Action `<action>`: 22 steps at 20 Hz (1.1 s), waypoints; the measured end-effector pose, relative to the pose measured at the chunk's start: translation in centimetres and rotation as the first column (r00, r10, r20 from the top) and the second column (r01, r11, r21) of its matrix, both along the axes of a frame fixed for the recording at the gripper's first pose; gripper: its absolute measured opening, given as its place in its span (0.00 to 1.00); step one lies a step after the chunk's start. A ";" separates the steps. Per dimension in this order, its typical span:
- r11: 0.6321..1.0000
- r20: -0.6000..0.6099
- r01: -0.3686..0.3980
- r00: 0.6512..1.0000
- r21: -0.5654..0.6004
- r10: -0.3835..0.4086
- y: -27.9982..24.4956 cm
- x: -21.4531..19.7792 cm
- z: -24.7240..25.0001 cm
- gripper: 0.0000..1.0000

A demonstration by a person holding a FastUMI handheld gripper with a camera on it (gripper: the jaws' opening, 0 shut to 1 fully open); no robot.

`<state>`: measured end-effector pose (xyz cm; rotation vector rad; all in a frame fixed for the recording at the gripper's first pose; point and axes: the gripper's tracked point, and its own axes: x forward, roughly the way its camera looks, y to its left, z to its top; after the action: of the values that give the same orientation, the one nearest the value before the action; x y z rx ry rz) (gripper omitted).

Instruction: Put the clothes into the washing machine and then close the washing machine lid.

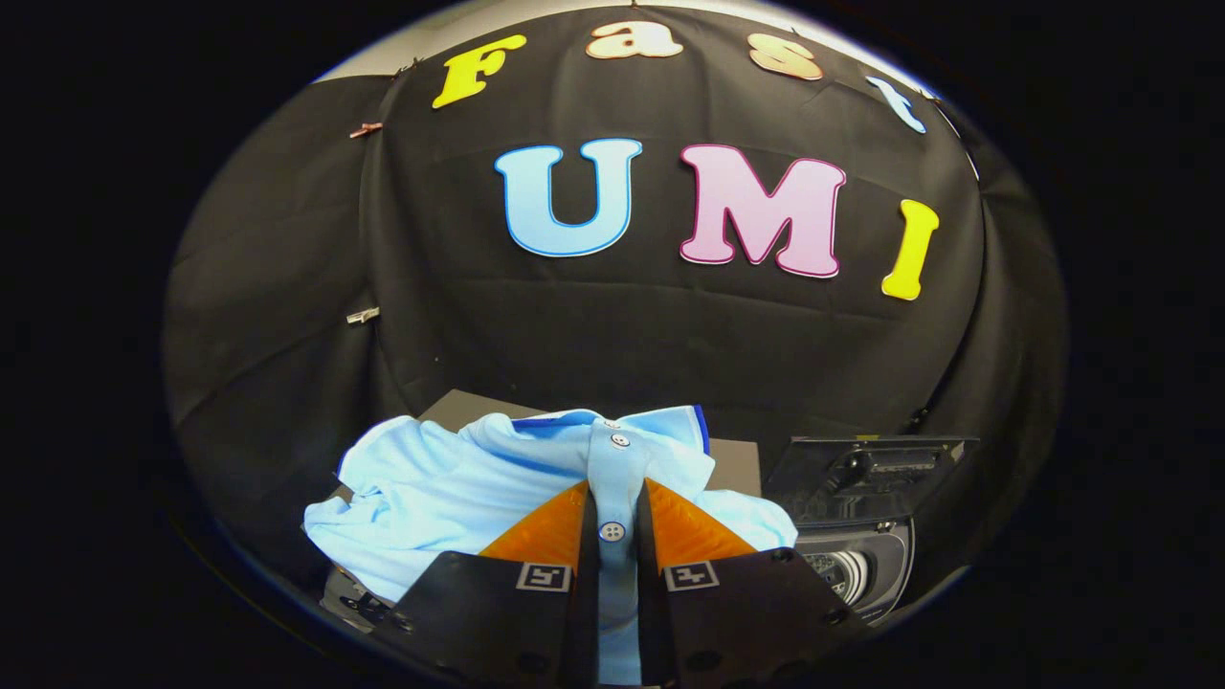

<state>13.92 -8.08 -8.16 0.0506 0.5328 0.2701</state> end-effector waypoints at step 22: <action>0.978 -0.044 0.052 0.998 0.201 -0.044 -26.2 2.6 -1.2 0.21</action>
<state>16.55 -34.26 -9.35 0.2662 0.5410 0.2753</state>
